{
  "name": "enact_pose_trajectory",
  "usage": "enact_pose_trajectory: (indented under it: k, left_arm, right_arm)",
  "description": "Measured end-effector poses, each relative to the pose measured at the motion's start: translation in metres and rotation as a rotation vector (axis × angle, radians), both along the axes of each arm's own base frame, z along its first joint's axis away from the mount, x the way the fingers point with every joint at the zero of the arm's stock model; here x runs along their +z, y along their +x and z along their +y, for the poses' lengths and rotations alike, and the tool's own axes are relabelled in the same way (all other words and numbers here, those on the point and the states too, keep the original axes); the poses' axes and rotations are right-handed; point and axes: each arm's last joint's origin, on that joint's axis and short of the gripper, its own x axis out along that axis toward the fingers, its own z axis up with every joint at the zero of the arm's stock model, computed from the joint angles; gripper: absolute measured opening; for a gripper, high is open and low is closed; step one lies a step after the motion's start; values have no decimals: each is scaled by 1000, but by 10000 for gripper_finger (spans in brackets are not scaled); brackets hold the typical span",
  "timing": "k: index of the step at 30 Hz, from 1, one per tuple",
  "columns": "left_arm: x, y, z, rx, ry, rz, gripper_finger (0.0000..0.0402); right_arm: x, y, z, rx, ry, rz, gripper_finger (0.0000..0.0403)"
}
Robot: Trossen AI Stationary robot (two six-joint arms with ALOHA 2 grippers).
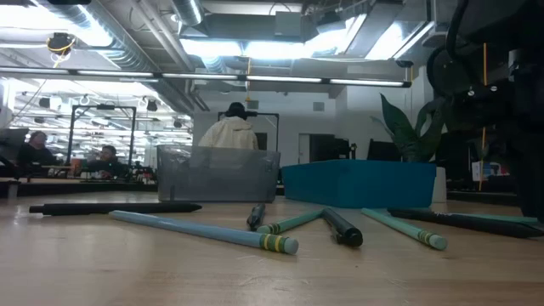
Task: Sort pens & pencils
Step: Put the right light blue colored pencil into the blue bin
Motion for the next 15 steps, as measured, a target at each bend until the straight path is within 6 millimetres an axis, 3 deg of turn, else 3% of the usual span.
enact_pose_trajectory:
  k: [5, 15]
  left_arm:
    - [0, 1, 2, 13, 0, 0, 41]
    - [0, 1, 2, 13, 0, 0, 41]
  right_arm:
    - [0, 0, 0, -16, 3, 4, 122]
    - [-1, -1, -1, -24, -2, 10, 45]
